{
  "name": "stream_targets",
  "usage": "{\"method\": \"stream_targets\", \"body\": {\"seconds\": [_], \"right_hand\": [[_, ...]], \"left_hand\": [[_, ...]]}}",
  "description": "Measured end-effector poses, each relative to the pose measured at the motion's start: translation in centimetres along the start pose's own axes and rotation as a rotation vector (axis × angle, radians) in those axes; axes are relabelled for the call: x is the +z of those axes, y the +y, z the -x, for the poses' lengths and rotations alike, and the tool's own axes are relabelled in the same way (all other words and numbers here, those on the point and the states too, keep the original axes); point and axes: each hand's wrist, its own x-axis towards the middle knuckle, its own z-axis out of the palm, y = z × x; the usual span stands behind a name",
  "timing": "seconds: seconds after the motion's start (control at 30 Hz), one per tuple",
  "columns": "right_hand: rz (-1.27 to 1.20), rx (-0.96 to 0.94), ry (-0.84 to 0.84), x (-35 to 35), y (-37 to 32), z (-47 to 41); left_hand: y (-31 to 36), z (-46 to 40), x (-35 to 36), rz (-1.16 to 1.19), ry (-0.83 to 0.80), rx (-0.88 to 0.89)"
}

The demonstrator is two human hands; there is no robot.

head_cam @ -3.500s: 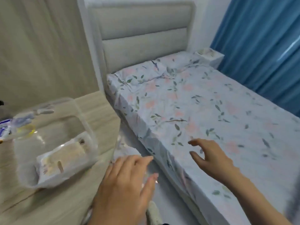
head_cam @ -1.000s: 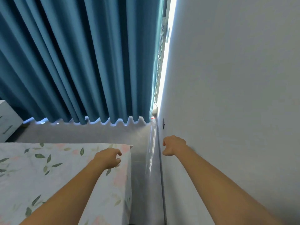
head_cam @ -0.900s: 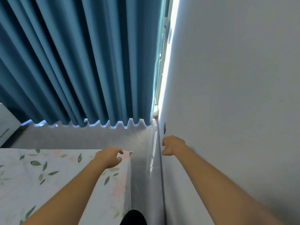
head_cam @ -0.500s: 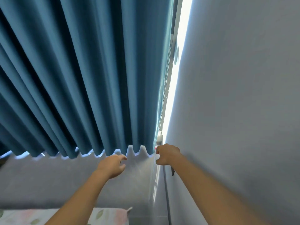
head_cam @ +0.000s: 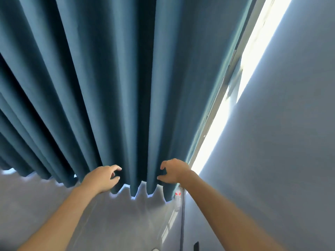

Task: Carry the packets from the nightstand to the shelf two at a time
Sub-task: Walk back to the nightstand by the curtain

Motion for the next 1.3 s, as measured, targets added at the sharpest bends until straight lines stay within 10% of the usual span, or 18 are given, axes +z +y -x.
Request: {"method": "stream_targets", "body": {"seconds": [0.4, 1.3], "right_hand": [[0.128, -0.399, -0.056, -7.9, -10.8, -21.7], [0.358, -1.028, -0.202, -9.2, -74.4, -57.0]], "left_hand": [[-9.6, -9.5, -6.5, 0.12, 0.131, -0.305], [-65.0, -9.9, -25.6, 0.181, 0.247, -1.062]]}}
